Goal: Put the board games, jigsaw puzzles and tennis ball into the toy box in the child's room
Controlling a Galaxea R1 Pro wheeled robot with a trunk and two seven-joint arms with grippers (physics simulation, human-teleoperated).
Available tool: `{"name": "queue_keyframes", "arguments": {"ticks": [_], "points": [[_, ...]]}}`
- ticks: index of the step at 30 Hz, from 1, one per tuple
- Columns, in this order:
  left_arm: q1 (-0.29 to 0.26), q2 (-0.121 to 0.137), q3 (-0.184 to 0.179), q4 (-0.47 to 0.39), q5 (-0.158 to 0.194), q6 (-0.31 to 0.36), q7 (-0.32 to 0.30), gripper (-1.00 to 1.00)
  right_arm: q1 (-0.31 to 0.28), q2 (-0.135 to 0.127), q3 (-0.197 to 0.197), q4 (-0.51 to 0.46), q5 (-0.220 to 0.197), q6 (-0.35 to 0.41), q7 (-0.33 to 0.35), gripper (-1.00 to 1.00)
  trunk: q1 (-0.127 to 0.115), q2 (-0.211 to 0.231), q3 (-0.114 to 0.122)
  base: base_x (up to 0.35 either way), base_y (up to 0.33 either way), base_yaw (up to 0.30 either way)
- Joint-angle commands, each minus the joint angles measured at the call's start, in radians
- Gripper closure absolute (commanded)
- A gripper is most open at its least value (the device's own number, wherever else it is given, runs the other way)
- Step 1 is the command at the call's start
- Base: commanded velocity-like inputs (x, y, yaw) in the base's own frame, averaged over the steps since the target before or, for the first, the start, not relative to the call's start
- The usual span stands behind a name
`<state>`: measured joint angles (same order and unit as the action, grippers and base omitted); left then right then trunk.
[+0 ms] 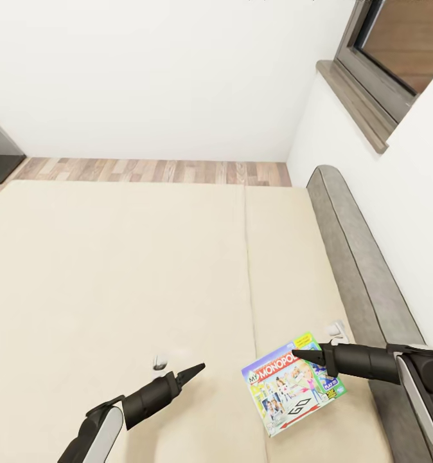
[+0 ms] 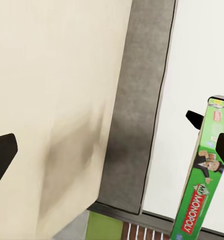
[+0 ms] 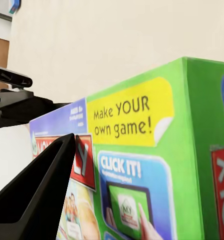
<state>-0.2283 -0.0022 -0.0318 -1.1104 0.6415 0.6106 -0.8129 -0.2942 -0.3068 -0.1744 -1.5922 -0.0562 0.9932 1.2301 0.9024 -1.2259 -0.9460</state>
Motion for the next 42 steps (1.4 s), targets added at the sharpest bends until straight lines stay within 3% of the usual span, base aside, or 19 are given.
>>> {"name": "queue_keyframes", "arguments": {"ticks": [1,42], "points": [[0.000,0.000,0.000,0.000,0.006,0.008,0.000,-1.00,0.000,0.000,0.000,0.000,-0.005,0.008,-0.002,1.00,-0.004,0.007,0.003,0.000,0.000,0.000],[0.000,0.003,-0.001,-0.002,0.009,0.009,0.000,-1.00,-0.001,0.002,0.003,0.000,-0.004,0.010,-0.003,1.00,-0.161,0.294,0.187,0.000,0.000,0.000]]}}
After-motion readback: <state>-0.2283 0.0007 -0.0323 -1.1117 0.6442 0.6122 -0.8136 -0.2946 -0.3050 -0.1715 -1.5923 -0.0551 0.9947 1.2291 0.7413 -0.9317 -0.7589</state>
